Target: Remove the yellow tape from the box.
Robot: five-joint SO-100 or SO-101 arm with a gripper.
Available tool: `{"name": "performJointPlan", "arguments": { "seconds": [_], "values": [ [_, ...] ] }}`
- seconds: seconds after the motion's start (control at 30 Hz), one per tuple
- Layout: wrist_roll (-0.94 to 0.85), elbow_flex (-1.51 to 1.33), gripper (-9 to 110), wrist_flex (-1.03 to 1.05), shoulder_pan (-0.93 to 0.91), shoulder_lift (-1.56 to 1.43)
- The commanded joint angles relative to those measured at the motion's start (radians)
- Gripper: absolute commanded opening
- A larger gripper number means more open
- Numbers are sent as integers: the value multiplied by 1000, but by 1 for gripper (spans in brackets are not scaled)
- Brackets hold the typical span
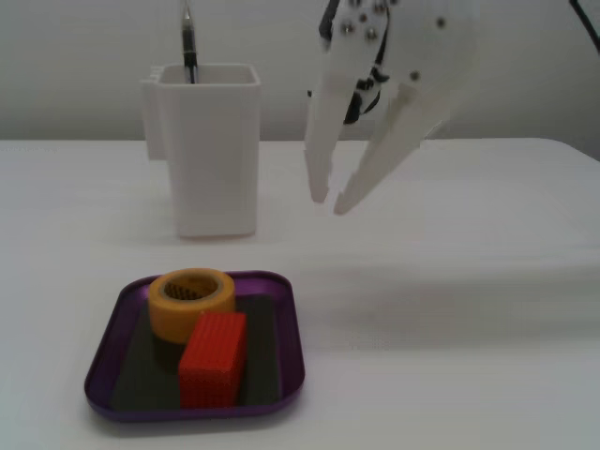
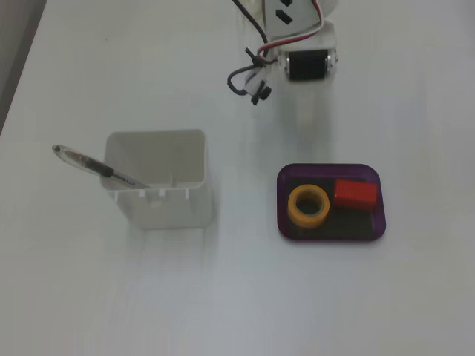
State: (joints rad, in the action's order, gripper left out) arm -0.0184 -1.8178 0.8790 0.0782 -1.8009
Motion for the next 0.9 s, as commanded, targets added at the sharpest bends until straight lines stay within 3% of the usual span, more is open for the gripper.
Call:
{"name": "performJointPlan", "arguments": {
  "seconds": [0.0, 0.23, 0.53, 0.77, 0.87],
  "values": [
    [-11, 0, 0, -117, -9, -20],
    [-2, 219, 0, -126, -12, 272],
    [0, 417, 14, -91, -11, 537],
    [0, 449, 14, -89, -12, 561],
    [0, 449, 8, -89, -12, 561]
  ]
}}
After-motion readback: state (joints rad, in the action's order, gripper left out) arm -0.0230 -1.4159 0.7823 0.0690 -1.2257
